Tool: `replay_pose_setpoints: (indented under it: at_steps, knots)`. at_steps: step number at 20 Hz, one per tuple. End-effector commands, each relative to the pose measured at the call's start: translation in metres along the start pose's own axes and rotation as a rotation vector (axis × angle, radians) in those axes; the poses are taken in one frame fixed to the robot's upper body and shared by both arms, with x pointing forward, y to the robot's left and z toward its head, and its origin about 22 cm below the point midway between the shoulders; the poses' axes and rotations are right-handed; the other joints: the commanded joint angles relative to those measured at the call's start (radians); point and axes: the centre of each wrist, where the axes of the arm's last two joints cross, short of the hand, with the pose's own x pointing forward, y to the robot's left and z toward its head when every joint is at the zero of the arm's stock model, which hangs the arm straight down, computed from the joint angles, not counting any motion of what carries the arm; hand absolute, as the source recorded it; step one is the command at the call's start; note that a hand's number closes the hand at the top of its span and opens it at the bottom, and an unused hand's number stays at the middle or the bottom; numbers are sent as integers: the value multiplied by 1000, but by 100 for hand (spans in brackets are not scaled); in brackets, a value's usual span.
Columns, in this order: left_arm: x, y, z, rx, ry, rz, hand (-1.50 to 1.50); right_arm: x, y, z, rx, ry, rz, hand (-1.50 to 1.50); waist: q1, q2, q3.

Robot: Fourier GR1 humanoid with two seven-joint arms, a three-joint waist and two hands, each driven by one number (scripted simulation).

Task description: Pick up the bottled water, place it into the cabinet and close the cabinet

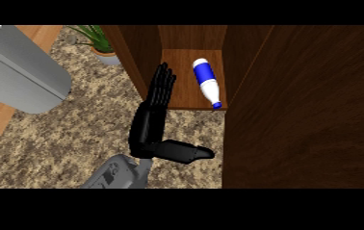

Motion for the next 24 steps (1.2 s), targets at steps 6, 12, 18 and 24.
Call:
replay_pose_setpoints:
  at_steps: [6, 12, 18, 24]
  knots:
    - [23, 31, 47, 38, -24, -9, -150, 46, 36, -22, 264, 22, 58, 150, -10, 2, -2]
    - [49, 46, 73, 72, -29, 6, -150, 36, 47, -31, 340, 50, 6, 150, -11, 1, -1]
    - [46, 67, 95, 86, -19, -2, -150, 48, 69, -46, 377, -13, -9, 150, -8, 2, -5]
    - [63, 84, 106, 136, -46, -11, -150, 46, 96, -61, 415, -14, 5, 150, -5, -2, -6]
